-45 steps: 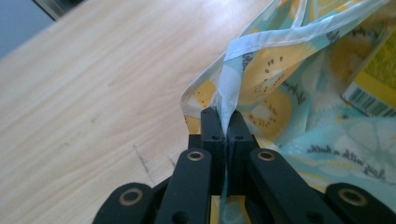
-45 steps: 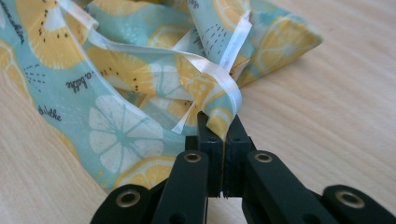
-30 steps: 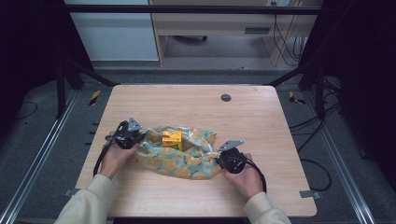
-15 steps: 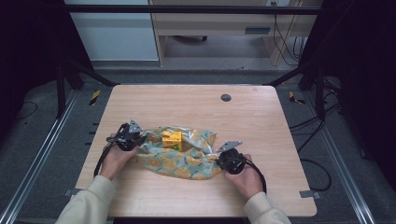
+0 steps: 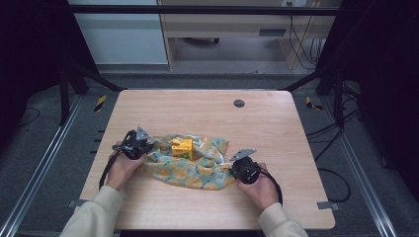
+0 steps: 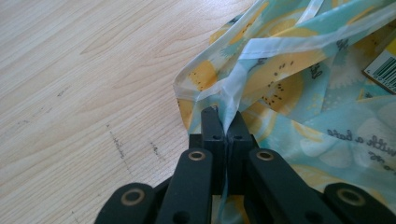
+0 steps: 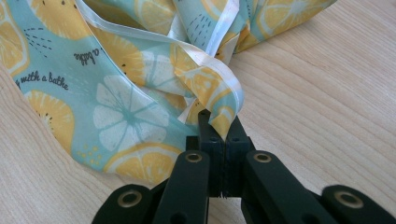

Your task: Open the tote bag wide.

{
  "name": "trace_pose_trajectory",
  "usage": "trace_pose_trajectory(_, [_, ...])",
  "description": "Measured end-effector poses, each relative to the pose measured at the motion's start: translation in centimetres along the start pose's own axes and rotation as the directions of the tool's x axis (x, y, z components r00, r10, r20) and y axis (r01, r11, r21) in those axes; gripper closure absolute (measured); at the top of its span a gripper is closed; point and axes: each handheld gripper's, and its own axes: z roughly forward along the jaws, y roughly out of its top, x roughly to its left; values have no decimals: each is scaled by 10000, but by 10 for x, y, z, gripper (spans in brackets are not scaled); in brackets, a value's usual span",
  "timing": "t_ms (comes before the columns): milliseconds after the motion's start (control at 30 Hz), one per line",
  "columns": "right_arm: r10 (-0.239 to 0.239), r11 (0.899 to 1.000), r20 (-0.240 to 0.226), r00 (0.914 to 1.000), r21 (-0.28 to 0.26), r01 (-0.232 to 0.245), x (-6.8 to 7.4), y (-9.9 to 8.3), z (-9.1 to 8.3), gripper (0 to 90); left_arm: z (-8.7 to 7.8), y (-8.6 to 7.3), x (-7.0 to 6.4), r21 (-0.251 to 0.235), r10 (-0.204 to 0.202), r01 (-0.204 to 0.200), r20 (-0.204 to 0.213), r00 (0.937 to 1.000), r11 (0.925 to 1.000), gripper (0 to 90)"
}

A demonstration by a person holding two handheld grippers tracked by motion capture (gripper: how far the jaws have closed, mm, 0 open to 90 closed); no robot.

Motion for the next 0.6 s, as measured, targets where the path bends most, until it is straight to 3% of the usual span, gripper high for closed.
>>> trace_pose_trajectory(367, [130,9999,34,9999,52,-130,0,-1,0,882,-2,-3,-1,-36,-104,104,-85,9999,9999,864])
trace_pose_trajectory(500, [339,9969,155,9993,-715,-327,-1,-1,-7,609,-17,0,-2,-710,-317,277,-556,9980,9971,621])
trace_pose_trajectory(600, [643,9828,318,9974,-1756,-577,1,6,-23,404,-36,7,-3,-1484,-526,427,-635,9966,9880,451])
